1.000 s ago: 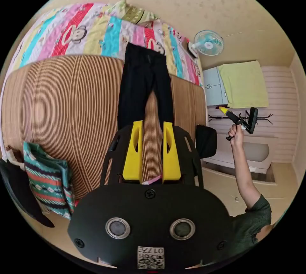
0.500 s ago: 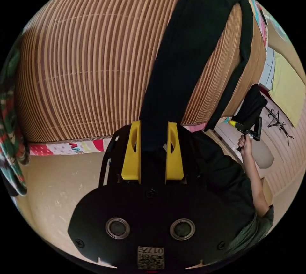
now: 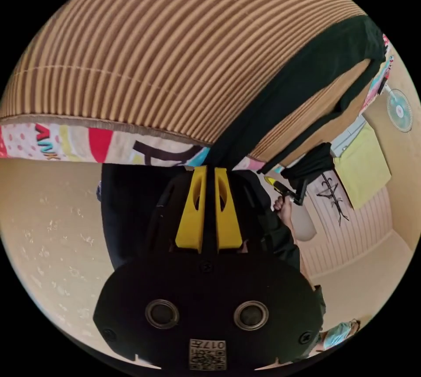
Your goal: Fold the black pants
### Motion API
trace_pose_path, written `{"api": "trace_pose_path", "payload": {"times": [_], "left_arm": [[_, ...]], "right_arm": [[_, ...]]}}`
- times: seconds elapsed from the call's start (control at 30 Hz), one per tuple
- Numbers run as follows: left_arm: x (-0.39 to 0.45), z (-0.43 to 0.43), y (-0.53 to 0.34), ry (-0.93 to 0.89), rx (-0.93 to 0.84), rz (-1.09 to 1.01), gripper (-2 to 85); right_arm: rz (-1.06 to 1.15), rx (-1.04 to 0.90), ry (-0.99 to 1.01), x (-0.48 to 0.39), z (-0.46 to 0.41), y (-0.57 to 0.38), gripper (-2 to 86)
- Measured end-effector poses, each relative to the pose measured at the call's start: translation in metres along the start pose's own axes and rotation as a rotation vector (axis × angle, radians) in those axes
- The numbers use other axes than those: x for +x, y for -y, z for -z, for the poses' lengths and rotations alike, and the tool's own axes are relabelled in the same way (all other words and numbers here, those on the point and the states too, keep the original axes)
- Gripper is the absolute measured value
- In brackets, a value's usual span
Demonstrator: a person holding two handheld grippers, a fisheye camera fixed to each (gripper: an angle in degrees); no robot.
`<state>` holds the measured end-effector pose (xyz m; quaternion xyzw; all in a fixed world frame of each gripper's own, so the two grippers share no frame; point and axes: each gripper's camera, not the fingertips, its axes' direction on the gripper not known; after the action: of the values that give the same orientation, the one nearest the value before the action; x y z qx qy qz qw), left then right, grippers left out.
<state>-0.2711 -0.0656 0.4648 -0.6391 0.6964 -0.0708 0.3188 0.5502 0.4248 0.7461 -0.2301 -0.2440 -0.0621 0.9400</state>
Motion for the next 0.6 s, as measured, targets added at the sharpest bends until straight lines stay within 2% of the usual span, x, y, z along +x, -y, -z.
{"api": "trace_pose_path", "payload": {"times": [0.07, 0.13, 0.2, 0.27, 0.33, 0.43, 0.47, 0.6], "left_arm": [[0.003, 0.011, -0.005, -0.093, -0.03, -0.089, 3.3], [0.014, 0.026, -0.015, -0.377, -0.106, -0.339, 2.7], [0.014, 0.043, -0.025, -0.495, -0.131, -0.45, 2.5], [0.002, 0.065, -0.032, -0.347, -0.095, -0.414, 2.4], [-0.033, 0.098, -0.035, -0.16, 0.031, -0.175, 2.5], [-0.067, 0.134, -0.044, -0.213, 0.183, 0.019, 3.6], [-0.071, 0.138, -0.045, -0.212, 0.189, 0.045, 3.8], [-0.075, 0.152, -0.05, 0.01, 0.12, 0.122, 6.3]], "right_arm": [[-0.005, -0.016, -0.002, 0.001, 0.005, -0.009, 10.4], [-0.01, -0.013, 0.018, 0.003, 0.013, -0.019, 10.4], [-0.01, 0.009, 0.064, 0.005, 0.026, -0.033, 10.4], [-0.013, 0.02, 0.088, 0.009, 0.035, -0.042, 10.4], [-0.024, 0.025, 0.091, 0.013, 0.042, -0.051, 10.4], [-0.051, 0.026, 0.069, 0.021, 0.051, -0.065, 10.6], [-0.068, 0.025, 0.048, 0.024, 0.054, -0.07, 10.8], [-0.134, 0.051, -0.065, 0.04, 0.066, -0.089, 12.2]]}}
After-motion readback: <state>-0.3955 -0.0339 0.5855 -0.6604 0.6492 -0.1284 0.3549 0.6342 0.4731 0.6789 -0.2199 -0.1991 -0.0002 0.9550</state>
